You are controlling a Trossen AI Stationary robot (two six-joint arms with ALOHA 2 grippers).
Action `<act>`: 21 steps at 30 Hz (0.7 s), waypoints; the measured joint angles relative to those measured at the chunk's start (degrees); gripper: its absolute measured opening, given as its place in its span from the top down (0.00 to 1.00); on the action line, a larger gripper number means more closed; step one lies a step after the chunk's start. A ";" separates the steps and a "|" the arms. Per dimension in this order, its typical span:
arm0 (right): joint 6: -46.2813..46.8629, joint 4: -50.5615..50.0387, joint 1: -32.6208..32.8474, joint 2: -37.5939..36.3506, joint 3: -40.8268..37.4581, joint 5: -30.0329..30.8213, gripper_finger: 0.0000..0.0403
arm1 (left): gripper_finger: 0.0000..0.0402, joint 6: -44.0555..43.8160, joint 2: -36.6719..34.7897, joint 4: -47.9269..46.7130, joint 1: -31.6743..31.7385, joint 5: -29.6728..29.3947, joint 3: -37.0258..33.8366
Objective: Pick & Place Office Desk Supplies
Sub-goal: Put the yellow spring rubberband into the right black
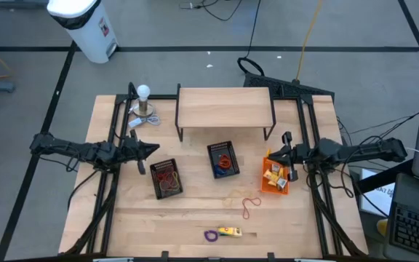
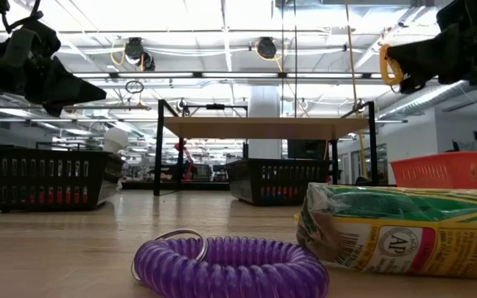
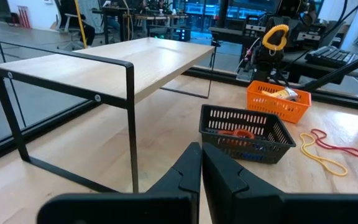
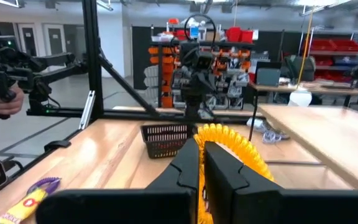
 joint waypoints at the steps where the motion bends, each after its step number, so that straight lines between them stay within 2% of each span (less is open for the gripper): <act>1: 0.30 -0.01 0.00 0.04 -0.23 -0.03 1.00 | 0.96 -0.01 0.00 -0.06 0.00 0.00 0.00; 17: 0.59 0.09 0.02 0.00 -0.95 -0.09 1.00 | 0.96 0.04 0.00 -0.22 0.00 0.00 0.00; 21: 0.57 -1.53 0.04 2.17 1.51 1.66 1.00 | 0.96 0.09 0.00 -0.23 0.00 0.00 0.00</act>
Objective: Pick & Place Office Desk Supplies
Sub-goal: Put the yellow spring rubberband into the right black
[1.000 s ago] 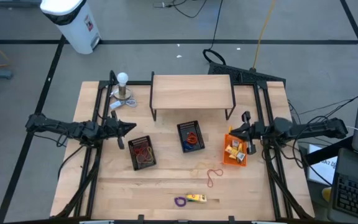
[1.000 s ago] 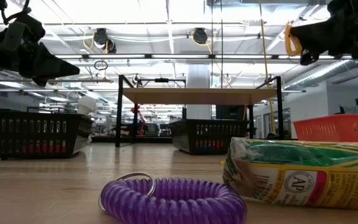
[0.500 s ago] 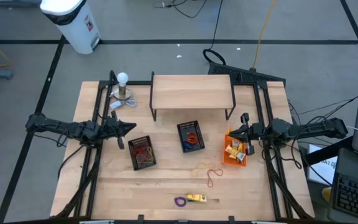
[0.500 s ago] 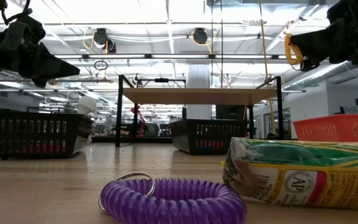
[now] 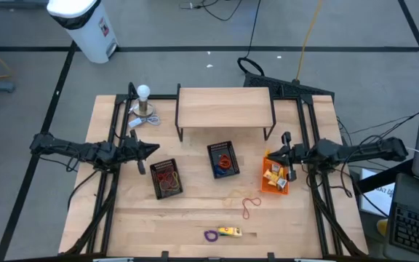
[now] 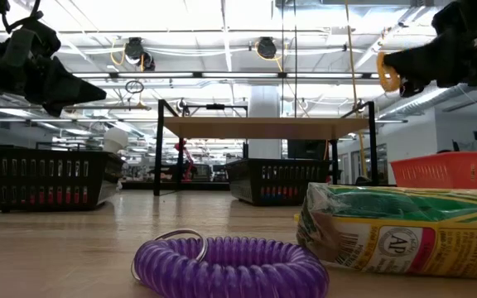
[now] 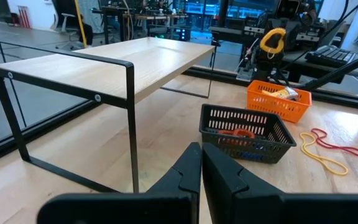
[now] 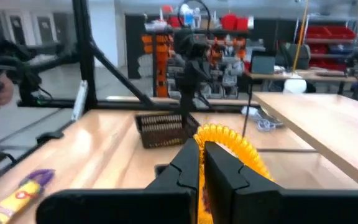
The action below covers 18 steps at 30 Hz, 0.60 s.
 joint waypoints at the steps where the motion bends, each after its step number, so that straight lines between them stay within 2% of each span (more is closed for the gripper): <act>1: -0.14 -0.08 -0.02 1.16 1.66 0.14 1.00 | 0.96 0.00 0.00 0.00 0.00 0.00 0.00; 6: -1.50 -4.15 0.00 10.89 12.47 0.07 1.00 | 0.96 0.36 0.01 0.04 0.00 0.00 0.00; 13: -1.69 -14.09 0.00 31.38 28.09 1.55 1.00 | 0.96 1.42 0.00 0.66 0.00 0.00 -0.07; 18: -0.58 -20.24 0.02 45.23 37.48 0.04 1.00 | 0.96 1.42 0.00 0.88 0.00 0.00 -0.07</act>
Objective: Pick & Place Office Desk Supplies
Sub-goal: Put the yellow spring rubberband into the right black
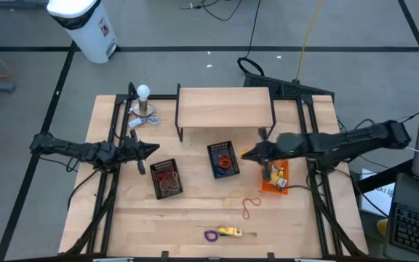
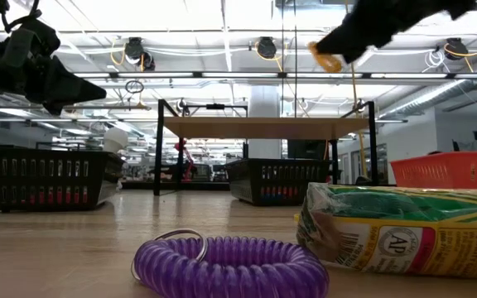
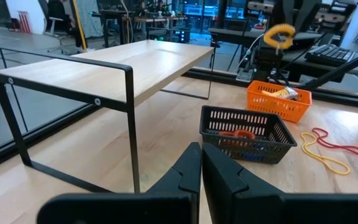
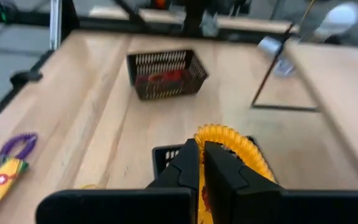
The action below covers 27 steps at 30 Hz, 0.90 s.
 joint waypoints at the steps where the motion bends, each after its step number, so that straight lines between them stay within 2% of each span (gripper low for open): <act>1: 0.22 -0.81 0.02 2.51 1.48 -0.19 1.00 | 0.96 0.00 0.00 0.05 0.00 0.00 0.00; 6: 0.62 -1.00 0.02 13.56 7.46 -0.35 1.00 | 0.96 0.00 0.02 0.04 0.00 0.02 0.00; 12: 0.62 -3.81 -0.11 22.96 12.74 -0.36 1.00 | 0.96 -0.02 0.00 0.06 0.00 0.00 0.00; 23: 1.50 -4.12 -2.63 33.22 14.36 -0.46 1.00 | 0.96 -0.07 0.00 0.04 0.00 0.07 0.00; 27: 2.31 -2.47 -3.17 36.28 14.36 -2.70 1.00 | 0.96 -0.13 0.01 0.05 0.00 0.04 0.00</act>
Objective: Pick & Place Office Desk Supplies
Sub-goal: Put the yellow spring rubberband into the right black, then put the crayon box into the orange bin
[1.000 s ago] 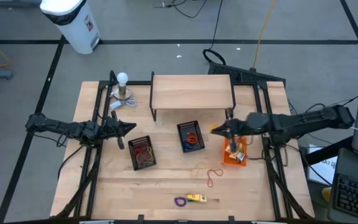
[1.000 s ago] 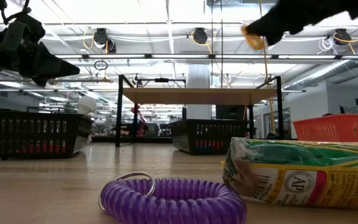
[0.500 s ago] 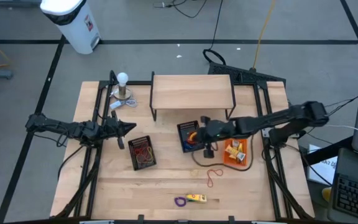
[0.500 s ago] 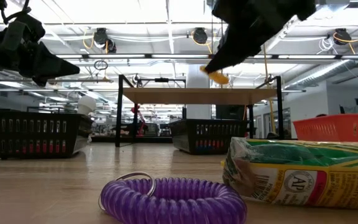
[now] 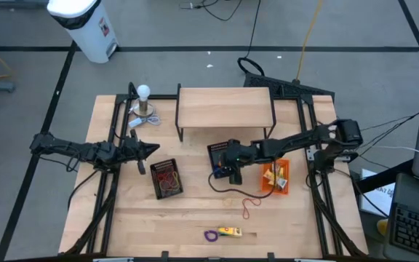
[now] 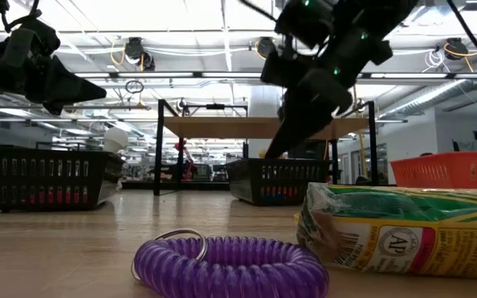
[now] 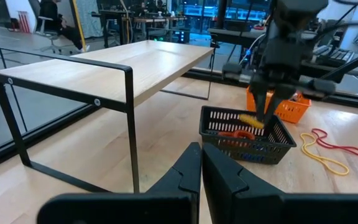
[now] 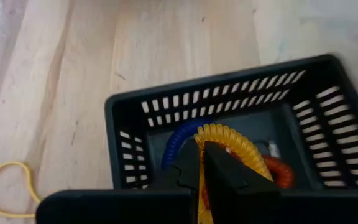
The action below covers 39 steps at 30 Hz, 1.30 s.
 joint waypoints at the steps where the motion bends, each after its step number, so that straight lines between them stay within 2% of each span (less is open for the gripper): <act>1: 0.06 0.38 0.00 0.60 0.00 -0.62 1.00 | 0.96 -0.07 0.00 -0.01 0.00 0.00 0.00; 9: 0.06 1.34 -0.07 4.07 0.42 -0.79 1.00 | 0.96 -0.22 -0.01 0.10 0.00 0.00 0.00; 17: -0.08 0.80 -0.28 4.23 0.42 -2.04 1.00 | 0.96 -0.17 -0.01 0.14 0.00 0.00 0.00; 20: -0.60 1.38 -0.28 4.23 0.42 -0.50 0.99 | 0.96 -0.17 -0.01 0.14 0.00 0.00 0.00; 23: -1.16 1.36 -0.28 4.22 0.42 0.89 0.91 | 0.96 -0.16 0.01 0.15 0.00 0.00 0.00; 29: -0.14 1.02 -0.31 -0.07 0.44 1.20 0.62 | 0.96 -0.45 0.00 0.14 0.00 0.02 0.00; 33: -0.45 -0.31 -0.13 -4.95 0.36 0.85 0.52 | 0.96 -0.48 -0.01 0.14 0.00 0.02 0.00; 36: -1.91 -1.28 0.52 -10.02 0.37 0.85 0.56 | 0.96 -0.48 0.01 0.10 0.00 0.02 0.00; 39: -2.47 -0.87 1.12 -16.54 0.33 -0.99 0.69 | 0.96 -0.51 -0.01 0.10 0.00 0.02 0.00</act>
